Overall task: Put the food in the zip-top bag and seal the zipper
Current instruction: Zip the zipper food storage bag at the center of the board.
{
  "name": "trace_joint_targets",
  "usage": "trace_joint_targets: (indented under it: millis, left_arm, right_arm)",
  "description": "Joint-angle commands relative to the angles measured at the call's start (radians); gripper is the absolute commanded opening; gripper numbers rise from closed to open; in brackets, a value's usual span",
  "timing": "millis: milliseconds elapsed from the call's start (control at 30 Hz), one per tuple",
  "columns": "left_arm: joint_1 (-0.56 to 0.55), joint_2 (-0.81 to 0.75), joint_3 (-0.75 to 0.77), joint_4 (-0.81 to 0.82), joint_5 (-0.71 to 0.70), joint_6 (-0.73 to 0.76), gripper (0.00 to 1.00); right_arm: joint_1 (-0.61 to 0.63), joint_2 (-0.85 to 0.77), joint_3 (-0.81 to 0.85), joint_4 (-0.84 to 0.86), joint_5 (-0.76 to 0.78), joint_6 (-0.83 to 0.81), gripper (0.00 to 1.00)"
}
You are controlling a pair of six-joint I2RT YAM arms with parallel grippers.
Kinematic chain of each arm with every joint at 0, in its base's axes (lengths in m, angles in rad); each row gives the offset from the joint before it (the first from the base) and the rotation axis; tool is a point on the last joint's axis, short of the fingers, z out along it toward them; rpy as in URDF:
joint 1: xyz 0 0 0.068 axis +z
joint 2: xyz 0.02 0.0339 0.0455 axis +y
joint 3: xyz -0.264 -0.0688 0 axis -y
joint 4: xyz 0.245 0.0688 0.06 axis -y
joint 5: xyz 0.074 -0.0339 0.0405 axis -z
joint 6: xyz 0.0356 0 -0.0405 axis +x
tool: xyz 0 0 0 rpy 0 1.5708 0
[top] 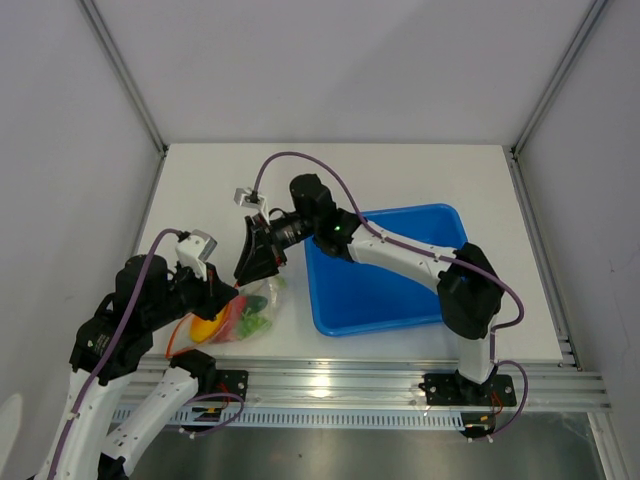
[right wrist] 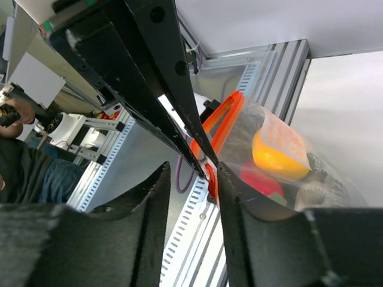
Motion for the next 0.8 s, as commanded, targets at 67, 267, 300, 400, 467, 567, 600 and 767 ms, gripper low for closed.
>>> trace_joint_targets:
  millis: [67, 267, 300, 400, 467, 567, 600, 767]
  left_arm:
    - [-0.001, -0.004, 0.04, 0.039, 0.025, -0.001, 0.01]
    - [-0.001, -0.004, 0.046, 0.036, 0.024, 0.002, 0.01]
    - [-0.001, -0.004, 0.044, 0.036, 0.024, 0.002, 0.01]
    - [-0.001, -0.004, 0.043, 0.039, 0.027, 0.002, 0.01]
    - [-0.001, -0.004, 0.041, 0.041, 0.027, 0.0, 0.0]
    - [-0.001, -0.002, 0.04, 0.041, 0.028, 0.0, 0.01]
    - [-0.001, -0.002, 0.041, 0.041, 0.028, 0.0, 0.0]
    - [-0.001, -0.002, 0.041, 0.038, 0.025, 0.0, 0.01]
  right_arm:
    - [0.005, 0.019, 0.047, -0.043, 0.007, -0.062, 0.45]
    - [0.008, 0.029, 0.056, -0.055, 0.01, -0.066, 0.42]
    - [0.006, 0.029, 0.056, -0.054, 0.008, -0.068, 0.41]
    - [0.006, 0.031, 0.056, -0.054, 0.008, -0.065, 0.35]
    - [0.008, 0.033, 0.059, -0.052, 0.008, -0.06, 0.3]
    - [0.006, 0.034, 0.062, -0.054, 0.008, -0.059, 0.25]
    - [0.008, 0.036, 0.064, -0.054, 0.008, -0.057, 0.24]
    - [0.008, 0.036, 0.064, -0.064, 0.019, -0.062, 0.11]
